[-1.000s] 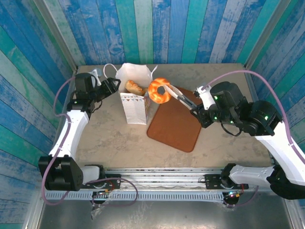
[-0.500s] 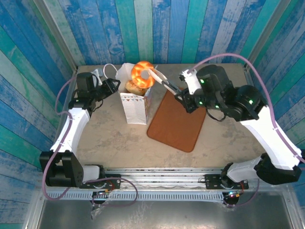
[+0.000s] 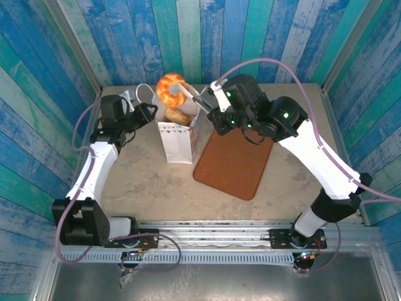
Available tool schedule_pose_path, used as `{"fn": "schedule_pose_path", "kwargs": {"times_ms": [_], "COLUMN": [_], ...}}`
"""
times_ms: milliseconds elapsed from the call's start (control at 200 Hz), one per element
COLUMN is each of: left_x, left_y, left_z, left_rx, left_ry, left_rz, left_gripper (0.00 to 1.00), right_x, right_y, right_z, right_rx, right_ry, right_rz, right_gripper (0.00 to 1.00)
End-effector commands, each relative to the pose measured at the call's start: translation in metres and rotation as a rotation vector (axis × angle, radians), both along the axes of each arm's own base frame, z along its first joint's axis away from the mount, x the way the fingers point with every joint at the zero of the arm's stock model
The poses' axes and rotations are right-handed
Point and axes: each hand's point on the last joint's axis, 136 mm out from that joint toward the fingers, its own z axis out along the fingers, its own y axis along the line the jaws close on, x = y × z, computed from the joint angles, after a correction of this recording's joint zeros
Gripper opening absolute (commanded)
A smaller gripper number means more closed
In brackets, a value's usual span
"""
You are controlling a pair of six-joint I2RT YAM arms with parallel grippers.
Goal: Place the fake bread into the paper bag
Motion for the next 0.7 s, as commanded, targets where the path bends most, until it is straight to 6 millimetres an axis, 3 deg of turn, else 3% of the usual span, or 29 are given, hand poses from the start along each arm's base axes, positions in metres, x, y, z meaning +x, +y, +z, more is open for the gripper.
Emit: {"fn": "schedule_pose_path", "kwargs": {"times_ms": [0, 205, 376, 696], "left_x": [-0.002, -0.002, -0.003, -0.007], "left_y": [0.000, 0.000, 0.000, 0.001], "left_z": [0.008, 0.006, 0.004, 0.012], "left_rx": [-0.006, -0.007, -0.008, 0.001], "left_ry": [-0.029, -0.030, -0.027, -0.050], "left_rz": [-0.005, -0.005, -0.007, -0.004], "left_gripper": [0.53, 0.53, 0.53, 0.53], "right_x": [0.015, 0.029, 0.037, 0.037], "right_y": [0.008, 0.019, 0.013, 0.016], "right_z": [0.013, -0.011, -0.032, -0.057], "right_rx": [0.027, -0.041, -0.128, -0.219], "right_ry": [-0.059, -0.041, -0.033, 0.009], "right_rz": [-0.042, -0.053, -0.089, -0.042], "right_gripper": [0.24, 0.24, 0.24, 0.25]}}
